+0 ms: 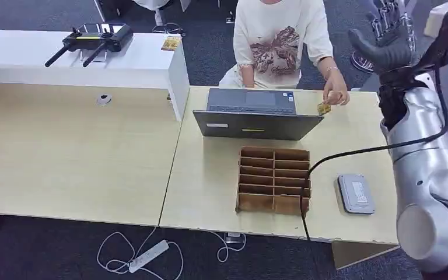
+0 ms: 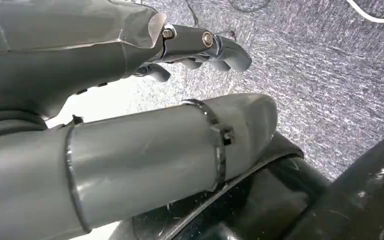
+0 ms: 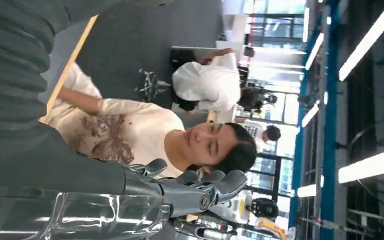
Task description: Pass the card to the sensor for recognition and then transmit it.
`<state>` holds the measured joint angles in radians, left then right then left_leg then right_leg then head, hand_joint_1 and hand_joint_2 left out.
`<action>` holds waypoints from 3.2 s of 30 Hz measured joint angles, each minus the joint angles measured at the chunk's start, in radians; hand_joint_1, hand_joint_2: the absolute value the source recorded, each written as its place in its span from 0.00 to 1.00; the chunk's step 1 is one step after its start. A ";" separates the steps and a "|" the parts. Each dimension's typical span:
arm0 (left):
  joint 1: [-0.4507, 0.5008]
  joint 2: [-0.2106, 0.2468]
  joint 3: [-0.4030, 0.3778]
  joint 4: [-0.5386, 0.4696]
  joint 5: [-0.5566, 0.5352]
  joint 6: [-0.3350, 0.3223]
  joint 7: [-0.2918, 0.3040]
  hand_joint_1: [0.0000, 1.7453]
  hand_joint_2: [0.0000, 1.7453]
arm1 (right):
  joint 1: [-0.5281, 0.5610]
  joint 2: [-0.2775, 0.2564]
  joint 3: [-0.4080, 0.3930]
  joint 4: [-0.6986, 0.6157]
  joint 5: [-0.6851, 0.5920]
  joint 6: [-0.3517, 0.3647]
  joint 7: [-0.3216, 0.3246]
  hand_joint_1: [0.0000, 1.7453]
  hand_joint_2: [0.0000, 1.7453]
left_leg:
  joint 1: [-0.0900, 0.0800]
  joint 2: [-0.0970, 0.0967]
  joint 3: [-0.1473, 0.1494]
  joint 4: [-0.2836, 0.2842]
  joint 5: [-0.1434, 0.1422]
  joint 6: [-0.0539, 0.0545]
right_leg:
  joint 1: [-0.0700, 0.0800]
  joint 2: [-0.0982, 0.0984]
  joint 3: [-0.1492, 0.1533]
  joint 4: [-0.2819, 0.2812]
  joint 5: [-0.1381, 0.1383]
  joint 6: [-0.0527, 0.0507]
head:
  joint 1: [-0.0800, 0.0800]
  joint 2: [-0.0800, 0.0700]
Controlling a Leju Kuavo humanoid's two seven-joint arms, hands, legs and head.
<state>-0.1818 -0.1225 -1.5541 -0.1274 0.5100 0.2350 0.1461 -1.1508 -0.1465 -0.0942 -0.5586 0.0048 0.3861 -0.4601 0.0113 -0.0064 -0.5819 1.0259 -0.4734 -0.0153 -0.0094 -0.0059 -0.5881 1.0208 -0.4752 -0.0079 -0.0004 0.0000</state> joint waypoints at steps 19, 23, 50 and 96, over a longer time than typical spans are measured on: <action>0.001 0.002 0.000 0.000 0.029 0.006 0.000 0.00 0.00 | 0.537 -0.099 -0.004 -0.651 -0.332 0.027 0.038 0.00 1.00 | 0.000 0.000 0.000 0.000 0.000 0.000 | 0.000 0.000 0.000 -0.001 0.000 0.000 | 0.000 0.000; 0.001 0.003 0.000 0.000 0.029 0.006 0.000 0.00 0.00 | 0.559 -0.104 -0.010 -0.694 -0.338 0.027 0.041 0.00 1.00 | 0.000 0.000 0.000 0.000 0.000 0.000 | 0.000 0.000 0.000 -0.001 0.000 0.000 | 0.000 0.000; 0.022 0.003 0.001 0.000 0.099 0.044 0.015 0.00 0.00 | 1.380 0.089 0.055 -1.344 0.429 -0.667 -0.023 0.00 1.00 | 0.000 -0.002 0.000 -0.002 -0.003 0.001 | 0.000 -0.002 0.001 -0.001 -0.005 0.001 | 0.000 0.000; 0.007 -0.007 0.000 0.000 0.034 0.000 0.057 0.00 0.00 | 1.268 0.106 0.262 -1.231 1.534 -0.729 0.727 0.09 1.00 | 0.000 0.000 0.001 -0.002 -0.003 0.001 | 0.000 -0.001 0.002 -0.001 -0.004 0.001 | 0.000 0.000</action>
<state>-0.1750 -0.1293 -1.5537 -0.1274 0.5444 0.2350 0.2029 0.1172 -0.0408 0.1675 -1.7895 1.5389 -0.3429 0.2666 0.0113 -0.0067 -0.5808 1.0242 -0.4765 -0.0146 -0.0093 -0.0068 -0.5860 1.0200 -0.4795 -0.0073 -0.0004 0.0000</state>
